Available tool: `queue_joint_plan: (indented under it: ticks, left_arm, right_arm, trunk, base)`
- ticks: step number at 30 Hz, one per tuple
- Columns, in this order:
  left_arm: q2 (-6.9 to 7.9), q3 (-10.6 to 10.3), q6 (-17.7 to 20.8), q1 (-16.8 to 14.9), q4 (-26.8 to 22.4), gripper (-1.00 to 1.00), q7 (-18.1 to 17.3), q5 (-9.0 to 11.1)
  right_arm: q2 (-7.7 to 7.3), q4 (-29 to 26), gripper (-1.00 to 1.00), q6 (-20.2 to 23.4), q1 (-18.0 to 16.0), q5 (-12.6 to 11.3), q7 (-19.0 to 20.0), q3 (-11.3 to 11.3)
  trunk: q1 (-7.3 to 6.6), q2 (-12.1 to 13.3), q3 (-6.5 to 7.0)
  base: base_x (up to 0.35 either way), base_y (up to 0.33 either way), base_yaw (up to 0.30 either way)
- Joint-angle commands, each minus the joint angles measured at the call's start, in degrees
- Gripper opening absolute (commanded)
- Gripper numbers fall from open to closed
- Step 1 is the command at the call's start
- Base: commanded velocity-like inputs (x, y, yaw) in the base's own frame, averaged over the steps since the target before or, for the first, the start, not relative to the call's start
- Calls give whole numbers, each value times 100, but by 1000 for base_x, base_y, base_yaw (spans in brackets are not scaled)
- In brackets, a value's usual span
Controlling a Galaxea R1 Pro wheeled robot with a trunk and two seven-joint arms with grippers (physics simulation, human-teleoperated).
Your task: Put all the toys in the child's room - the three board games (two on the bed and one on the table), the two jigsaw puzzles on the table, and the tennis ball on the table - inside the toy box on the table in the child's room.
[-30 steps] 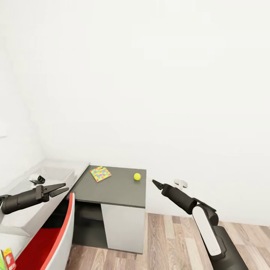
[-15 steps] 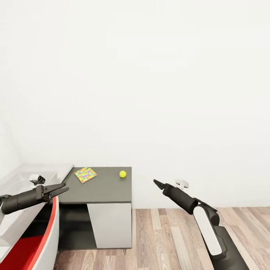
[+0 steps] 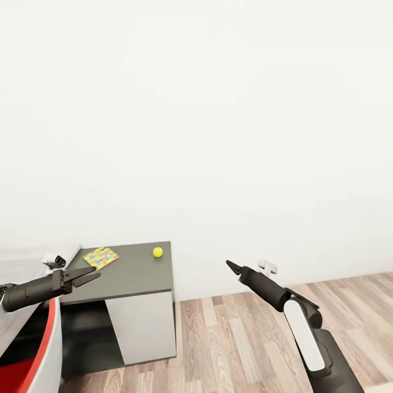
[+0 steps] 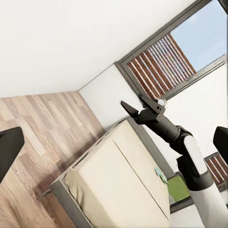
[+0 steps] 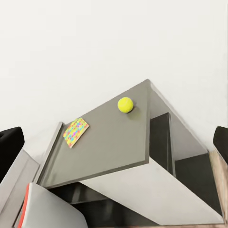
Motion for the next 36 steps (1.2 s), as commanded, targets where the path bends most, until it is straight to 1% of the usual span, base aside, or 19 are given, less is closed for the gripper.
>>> queue_joint_plan:
  ticks: [1,36]
  left_arm:
    - [2,1,61,1,-1,100,-24,-4]
    - [5,10,52,1,-10,100,-24,-4]
  right_arm:
    - [1,1,100,30,-3,-6,18,-7]
    - [6,32,100,30,-3,-9,9,-15]
  trunk:
    - [1,-5,-3]
    - [1,-5,-3]
  base:
    - [-109,0,-281]
    - [-109,0,-281]
